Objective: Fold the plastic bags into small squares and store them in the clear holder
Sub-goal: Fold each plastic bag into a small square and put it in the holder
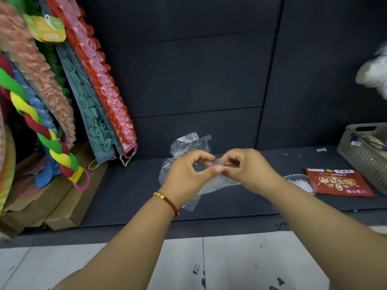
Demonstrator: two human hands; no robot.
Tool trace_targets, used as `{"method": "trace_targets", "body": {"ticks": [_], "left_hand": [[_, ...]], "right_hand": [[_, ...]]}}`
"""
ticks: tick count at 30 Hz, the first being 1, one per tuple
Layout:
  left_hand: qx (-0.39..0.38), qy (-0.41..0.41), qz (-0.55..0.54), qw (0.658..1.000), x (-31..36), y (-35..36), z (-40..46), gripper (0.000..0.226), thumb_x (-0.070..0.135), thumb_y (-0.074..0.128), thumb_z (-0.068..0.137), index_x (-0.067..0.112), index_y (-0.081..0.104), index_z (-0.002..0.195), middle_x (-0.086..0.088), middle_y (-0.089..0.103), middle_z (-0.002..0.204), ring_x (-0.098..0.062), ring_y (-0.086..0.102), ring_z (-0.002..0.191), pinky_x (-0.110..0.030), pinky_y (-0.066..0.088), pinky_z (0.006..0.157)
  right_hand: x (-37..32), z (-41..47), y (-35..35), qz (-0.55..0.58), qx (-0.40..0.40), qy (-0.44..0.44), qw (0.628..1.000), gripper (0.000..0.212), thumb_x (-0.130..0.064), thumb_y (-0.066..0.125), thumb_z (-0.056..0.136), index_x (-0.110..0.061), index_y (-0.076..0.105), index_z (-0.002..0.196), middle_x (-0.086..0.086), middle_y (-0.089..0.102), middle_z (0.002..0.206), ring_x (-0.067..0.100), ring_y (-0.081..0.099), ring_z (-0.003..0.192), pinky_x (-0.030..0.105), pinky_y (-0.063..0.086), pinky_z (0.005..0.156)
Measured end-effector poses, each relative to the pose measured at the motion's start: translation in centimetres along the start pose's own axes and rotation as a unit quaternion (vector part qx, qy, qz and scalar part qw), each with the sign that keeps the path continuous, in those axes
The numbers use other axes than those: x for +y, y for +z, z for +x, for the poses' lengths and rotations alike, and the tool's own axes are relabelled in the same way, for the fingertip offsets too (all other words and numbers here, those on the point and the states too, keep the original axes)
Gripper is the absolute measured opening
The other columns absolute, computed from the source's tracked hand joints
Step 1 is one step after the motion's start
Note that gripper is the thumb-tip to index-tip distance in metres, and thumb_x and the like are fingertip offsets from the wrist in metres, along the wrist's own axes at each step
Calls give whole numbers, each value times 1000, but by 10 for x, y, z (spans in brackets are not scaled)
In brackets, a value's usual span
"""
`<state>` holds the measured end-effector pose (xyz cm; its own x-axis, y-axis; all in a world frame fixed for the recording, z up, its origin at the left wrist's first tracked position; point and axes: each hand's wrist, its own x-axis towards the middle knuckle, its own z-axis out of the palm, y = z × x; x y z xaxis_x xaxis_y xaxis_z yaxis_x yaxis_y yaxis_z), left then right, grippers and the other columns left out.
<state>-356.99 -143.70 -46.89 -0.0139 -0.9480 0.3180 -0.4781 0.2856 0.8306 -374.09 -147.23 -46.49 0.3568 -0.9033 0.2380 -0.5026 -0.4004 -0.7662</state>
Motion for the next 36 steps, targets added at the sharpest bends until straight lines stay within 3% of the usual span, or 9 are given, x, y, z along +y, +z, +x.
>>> {"method": "trace_targets", "body": {"ticks": [3,11,15,18,20,24,29,33,36], "left_hand": [[25,5,9,1000,-4,-1,2,22,14,75,84,24,65,67,15,64,67,3,57,68,-15,46,71],[157,-72,-100,980,-22,-43,13,22,16,58,97,14,59,75,-3,61,65,-10,54,61,-23,46,64],[198,-66,-69,975,-18,-38,14,23,22,50,101,17,53,79,4,46,62,0,39,50,-18,37,52],[248,-83,-139,955,-11,-31,17,23,22,45,103,12,51,82,3,44,62,0,41,44,-15,39,43],[259,-127,-215,933,-13,-31,18,25,23,47,103,15,52,80,2,49,63,-5,45,51,-23,45,49],[217,-209,-186,935,-25,-37,19,3,19,60,96,19,57,96,-1,60,94,-15,56,83,-27,46,74],[22,-39,-22,999,-28,-44,14,90,60,64,67,38,28,147,17,32,149,1,27,137,-21,28,105],[-172,-113,-165,965,-33,-21,9,79,45,81,64,25,52,135,-5,61,130,-16,58,121,-29,48,101],[-159,-138,-199,957,-35,-15,9,42,27,83,66,-2,64,90,-18,67,94,-27,64,84,-31,55,75]], "right_hand": [[4,0,-5,-2,-2,14,1000,14,-25,81,78,-22,69,71,-11,65,69,-3,56,62,10,43,57],[35,4,-46,30,8,86,996,9,-17,77,82,-17,73,74,-4,72,74,3,62,69,20,49,71],[30,5,-46,257,77,61,961,7,-17,75,81,-11,70,82,4,72,78,14,64,77,32,49,82],[25,5,-45,387,10,44,921,64,-47,84,65,-11,63,114,5,70,112,18,65,107,33,48,97],[27,1,-32,341,-54,76,935,62,-45,84,67,-17,63,118,3,68,121,18,60,119,37,42,108],[27,0,-19,288,-34,108,951,8,-13,67,89,-14,69,82,3,74,87,15,69,88,39,50,97],[17,-3,-31,156,-138,57,976,10,-20,70,88,-18,66,80,-9,66,74,7,59,74,27,47,75],[13,-5,-26,190,-204,70,958,9,-16,69,89,-21,68,81,-7,70,77,9,63,72,25,49,70],[18,-2,-31,284,-191,89,935,8,-10,71,87,-7,64,86,-2,69,74,9,64,66,21,51,63]]}}
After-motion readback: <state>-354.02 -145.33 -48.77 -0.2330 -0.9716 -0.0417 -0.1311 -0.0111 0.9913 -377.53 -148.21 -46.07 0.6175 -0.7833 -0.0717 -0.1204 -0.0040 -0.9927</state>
